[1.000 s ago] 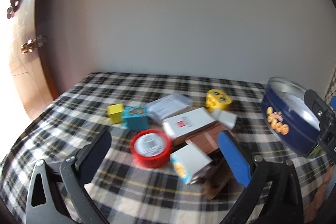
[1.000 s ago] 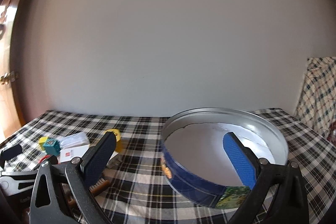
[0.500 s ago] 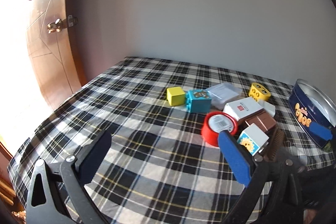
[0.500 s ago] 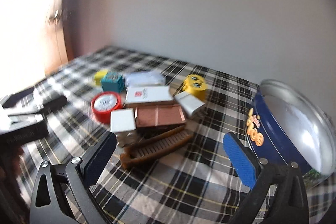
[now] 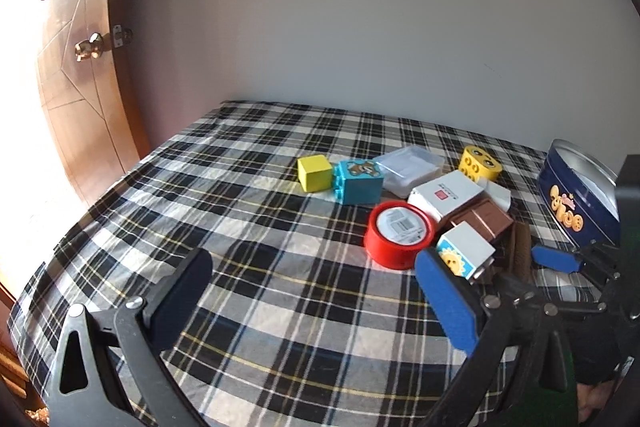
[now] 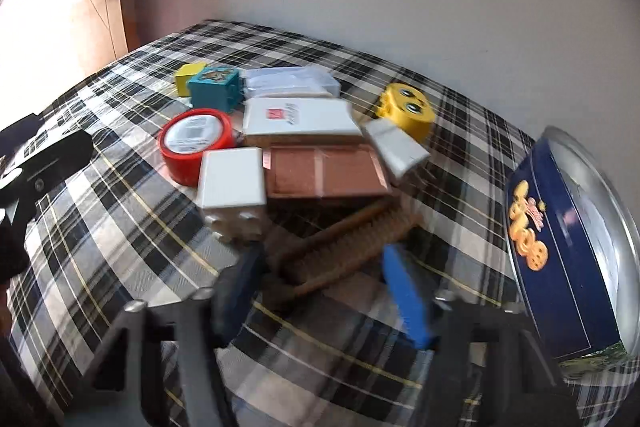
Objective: Organize rigid objects
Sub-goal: 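Grasp the white toy brick with the left tool while the right tool grasps the brown comb, then carry the brick and comb over the blue tin and open both tools to drop them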
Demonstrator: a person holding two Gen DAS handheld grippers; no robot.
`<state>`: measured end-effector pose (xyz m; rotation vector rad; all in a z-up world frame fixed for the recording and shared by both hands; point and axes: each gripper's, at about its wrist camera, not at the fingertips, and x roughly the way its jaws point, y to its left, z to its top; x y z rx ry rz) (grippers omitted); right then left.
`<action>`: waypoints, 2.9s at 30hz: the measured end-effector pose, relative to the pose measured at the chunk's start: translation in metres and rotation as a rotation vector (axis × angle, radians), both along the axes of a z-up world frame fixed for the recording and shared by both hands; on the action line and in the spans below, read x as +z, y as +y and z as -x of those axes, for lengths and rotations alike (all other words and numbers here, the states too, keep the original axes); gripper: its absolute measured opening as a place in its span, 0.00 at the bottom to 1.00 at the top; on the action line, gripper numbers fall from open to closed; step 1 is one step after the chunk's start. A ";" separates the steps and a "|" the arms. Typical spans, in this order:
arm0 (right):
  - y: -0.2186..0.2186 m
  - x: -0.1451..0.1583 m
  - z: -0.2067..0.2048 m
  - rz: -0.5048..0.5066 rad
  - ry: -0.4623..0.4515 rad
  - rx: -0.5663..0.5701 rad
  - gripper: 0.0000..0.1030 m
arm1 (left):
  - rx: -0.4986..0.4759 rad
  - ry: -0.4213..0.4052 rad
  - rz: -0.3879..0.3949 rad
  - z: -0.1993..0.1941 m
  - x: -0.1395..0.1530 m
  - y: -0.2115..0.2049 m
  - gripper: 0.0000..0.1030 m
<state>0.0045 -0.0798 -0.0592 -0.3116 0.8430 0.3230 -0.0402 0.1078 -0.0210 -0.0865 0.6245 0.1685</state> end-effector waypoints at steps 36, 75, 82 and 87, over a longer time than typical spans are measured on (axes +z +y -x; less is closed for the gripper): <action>-0.080 0.006 0.003 -0.145 0.037 0.029 0.31 | -0.101 0.215 0.195 -0.057 -0.030 -0.061 0.32; -0.139 0.085 0.026 -0.506 -0.288 -0.035 0.26 | -0.206 -0.175 0.171 -0.028 0.045 -0.114 0.29; -0.168 0.096 0.035 -0.521 -0.398 -0.101 0.26 | -0.273 -0.211 0.140 -0.037 0.063 -0.158 0.29; -0.209 0.098 0.032 -0.519 -0.430 -0.206 0.26 | -0.331 -0.227 0.130 -0.046 0.069 -0.197 0.29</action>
